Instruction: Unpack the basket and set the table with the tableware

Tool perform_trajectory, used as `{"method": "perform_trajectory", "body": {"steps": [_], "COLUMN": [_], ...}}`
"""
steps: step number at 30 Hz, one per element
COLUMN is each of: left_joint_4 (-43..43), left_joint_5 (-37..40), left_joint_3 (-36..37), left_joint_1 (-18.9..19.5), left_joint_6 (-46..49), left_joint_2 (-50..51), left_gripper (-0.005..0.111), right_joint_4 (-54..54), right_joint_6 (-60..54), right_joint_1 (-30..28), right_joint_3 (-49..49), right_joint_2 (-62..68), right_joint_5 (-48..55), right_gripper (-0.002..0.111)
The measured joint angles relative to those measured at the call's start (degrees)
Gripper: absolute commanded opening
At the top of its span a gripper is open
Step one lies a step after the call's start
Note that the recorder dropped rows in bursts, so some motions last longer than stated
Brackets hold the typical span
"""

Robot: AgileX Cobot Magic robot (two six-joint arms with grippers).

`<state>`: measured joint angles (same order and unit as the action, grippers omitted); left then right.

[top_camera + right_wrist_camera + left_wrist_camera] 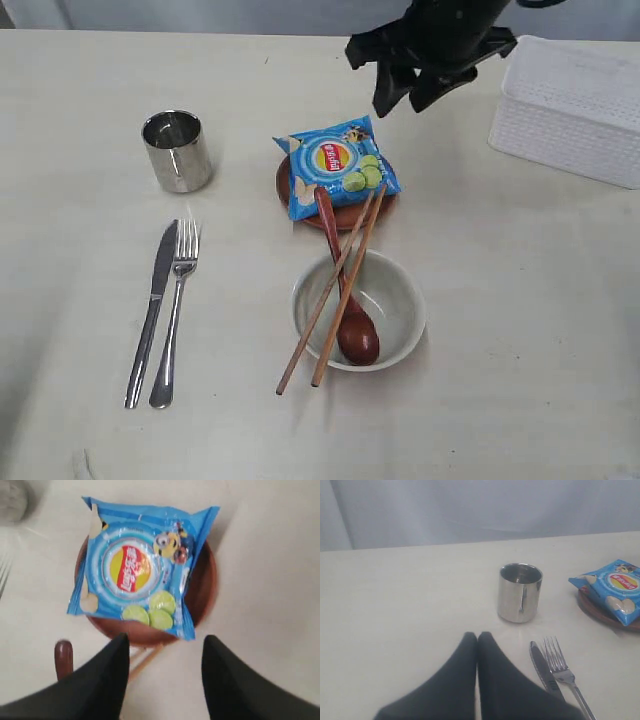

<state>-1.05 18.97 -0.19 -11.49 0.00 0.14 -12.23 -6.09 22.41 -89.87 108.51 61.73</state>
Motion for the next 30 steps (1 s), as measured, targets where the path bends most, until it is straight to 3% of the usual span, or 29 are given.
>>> {"method": "perform_trajectory", "body": {"steps": [1,3,4,6,10,12,15,17,19,25,30], "left_joint_4": [0.0,0.0,0.0,0.0,0.0,0.0,0.0,0.0,0.0,0.0,0.0], "left_joint_5": [0.0,0.0,0.0,0.0,0.0,0.0,0.0,0.0,0.0,0.0,0.0], "left_joint_3": [0.0,0.0,0.0,0.0,0.0,0.0,0.0,0.0,0.0,0.0,0.0], "left_joint_1": [0.0,0.0,0.0,0.0,0.0,0.0,0.0,0.0,0.0,0.0,0.0], "left_joint_6": [0.0,0.0,0.0,0.0,0.0,0.0,0.0,0.0,0.0,0.0,0.0], "left_joint_2": [0.0,0.0,0.0,0.0,0.0,0.0,0.0,0.0,0.0,0.0,0.0], "left_gripper": [0.0,0.0,0.0,0.0,0.0,0.0,0.0,0.0,0.0,0.0,0.0], "right_joint_4": [2.4,4.5,-2.2,-6.0,-8.1,-2.3,9.6,20.2,23.6,20.2,18.2], "right_joint_6": [0.4,-0.3,-3.5,-6.0,-9.0,-6.5,1.1,8.4,9.0,-5.6,-12.3], "right_joint_1": [0.0,0.0,0.3,1.8,13.9,17.2,17.4,15.3,12.3,7.6,7.4], "right_joint_3": [0.8,11.0,22.0,26.6,36.9,36.5,34.3,31.6,28.5,19.2,15.0], "right_joint_2": [-2.2,-10.7,-19.2,-22.1,-24.9,-25.0,-25.0,-24.5,-21.7,-7.9,0.2], "right_joint_5": [3.4,4.5,2.0,1.3,-4.1,-9.6,-13.9,-17.2,-18.6,-13.3,-16.2], "right_gripper": [0.0,0.0,0.0,0.0,0.0,0.0,0.0,0.0,0.0,0.0,0.0]}}
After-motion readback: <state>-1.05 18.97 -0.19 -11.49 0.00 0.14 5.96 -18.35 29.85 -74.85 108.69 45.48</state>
